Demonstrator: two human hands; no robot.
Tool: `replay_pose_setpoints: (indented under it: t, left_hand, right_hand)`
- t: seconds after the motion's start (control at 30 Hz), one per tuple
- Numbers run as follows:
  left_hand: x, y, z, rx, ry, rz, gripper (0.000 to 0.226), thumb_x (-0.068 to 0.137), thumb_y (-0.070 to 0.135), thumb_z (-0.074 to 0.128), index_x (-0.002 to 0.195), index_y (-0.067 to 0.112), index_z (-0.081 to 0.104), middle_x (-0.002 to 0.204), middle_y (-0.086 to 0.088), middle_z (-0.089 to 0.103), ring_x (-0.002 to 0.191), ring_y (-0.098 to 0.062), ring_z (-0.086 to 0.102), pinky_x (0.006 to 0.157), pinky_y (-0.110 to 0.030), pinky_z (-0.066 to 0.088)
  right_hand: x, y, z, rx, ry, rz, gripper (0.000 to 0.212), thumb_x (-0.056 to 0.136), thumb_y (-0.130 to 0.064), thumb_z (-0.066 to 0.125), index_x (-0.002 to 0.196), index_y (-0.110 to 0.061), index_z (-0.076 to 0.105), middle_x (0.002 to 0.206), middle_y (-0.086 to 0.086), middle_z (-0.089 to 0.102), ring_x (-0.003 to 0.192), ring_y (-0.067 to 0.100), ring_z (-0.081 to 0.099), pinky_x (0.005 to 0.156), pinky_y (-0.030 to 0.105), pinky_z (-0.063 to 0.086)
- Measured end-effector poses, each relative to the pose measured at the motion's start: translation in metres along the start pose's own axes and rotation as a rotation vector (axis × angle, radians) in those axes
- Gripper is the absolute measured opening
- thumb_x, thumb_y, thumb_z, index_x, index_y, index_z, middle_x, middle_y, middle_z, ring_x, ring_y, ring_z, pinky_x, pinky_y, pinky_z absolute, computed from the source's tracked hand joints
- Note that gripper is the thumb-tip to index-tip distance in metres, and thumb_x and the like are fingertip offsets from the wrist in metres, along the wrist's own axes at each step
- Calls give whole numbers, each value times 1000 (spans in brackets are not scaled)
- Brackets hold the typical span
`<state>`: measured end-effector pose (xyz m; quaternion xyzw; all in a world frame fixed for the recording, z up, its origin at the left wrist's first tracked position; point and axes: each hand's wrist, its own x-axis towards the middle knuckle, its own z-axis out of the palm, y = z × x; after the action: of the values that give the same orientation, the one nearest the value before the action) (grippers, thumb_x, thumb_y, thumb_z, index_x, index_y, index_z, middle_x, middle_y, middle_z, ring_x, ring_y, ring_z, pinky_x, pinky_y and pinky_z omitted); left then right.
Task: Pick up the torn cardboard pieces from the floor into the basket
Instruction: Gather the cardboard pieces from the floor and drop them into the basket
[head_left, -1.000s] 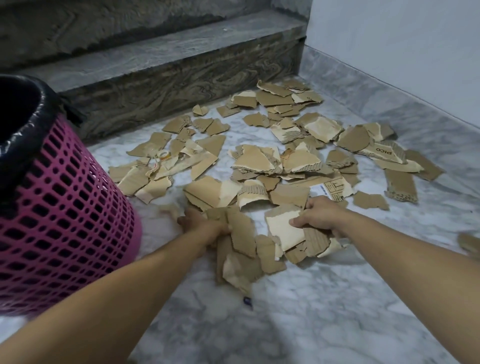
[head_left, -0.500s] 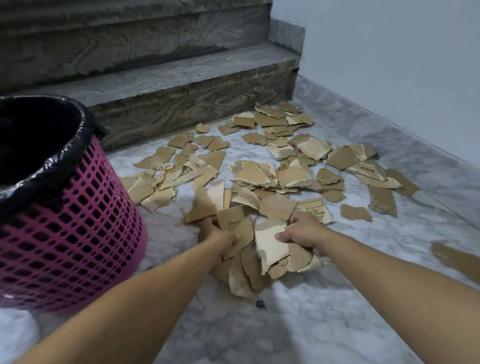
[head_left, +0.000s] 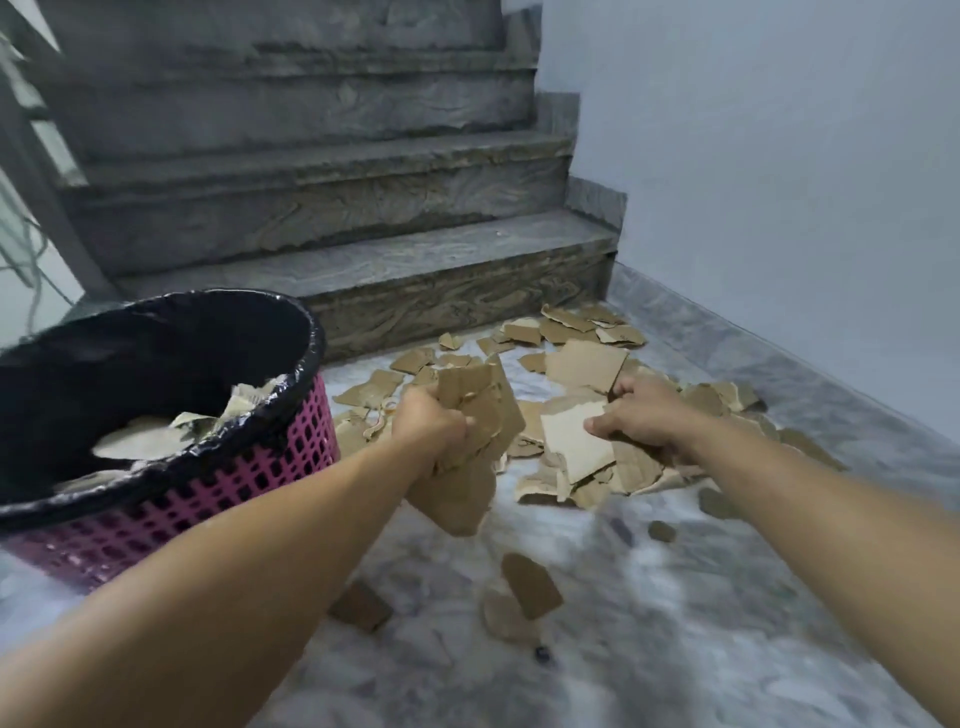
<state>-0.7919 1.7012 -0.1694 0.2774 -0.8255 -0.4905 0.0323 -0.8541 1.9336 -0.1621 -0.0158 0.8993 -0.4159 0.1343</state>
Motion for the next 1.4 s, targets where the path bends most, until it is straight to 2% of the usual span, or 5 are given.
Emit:
replay_pose_setpoints:
  t: [0.4, 0.53, 0.7, 1.1, 1.4]
  left_hand:
    - [-42, 97, -203, -158, 87, 241, 23, 81, 10, 75, 103, 15, 69, 82, 3, 65, 69, -11, 63, 52, -22, 51]
    - [-47, 89, -277, -92, 195, 193, 18, 83, 17, 75, 98, 13, 66, 84, 1, 63, 69, -13, 61, 54, -25, 46]
    - [-33, 50, -337, -19, 238, 75, 26, 80, 19, 77, 102, 8, 67, 93, -5, 66, 83, -23, 66, 74, -35, 55]
    - [-14, -58, -340, 331, 43, -185, 45, 80, 27, 78, 109, -2, 59, 103, -16, 65, 87, -33, 68, 74, -49, 60]
    - [-16, -19, -302, 367, 185, 88, 27, 83, 22, 74, 100, 2, 67, 89, -13, 70, 77, -22, 70, 68, -34, 61]
  right_hand:
    - [-50, -208, -14, -66, 30, -431, 33, 70, -21, 87, 96, -13, 69, 96, 3, 69, 90, 20, 65, 82, 35, 56]
    - [-66, -278, 17, 35, -41, -535, 30, 71, -10, 85, 96, -11, 69, 90, 3, 70, 80, 16, 67, 68, 30, 57]
    - [-76, -335, 80, 92, -135, -621, 32, 72, -8, 84, 100, -7, 69, 97, 6, 70, 93, 20, 66, 87, 37, 55]
    - [-61, -305, 210, -240, -196, -646, 51, 73, -48, 81, 110, -16, 66, 113, 5, 67, 106, 22, 62, 95, 38, 52]
    - [-61, -289, 145, -35, -183, -575, 19, 84, -14, 76, 98, -4, 67, 88, 15, 72, 72, 21, 72, 64, 38, 61]
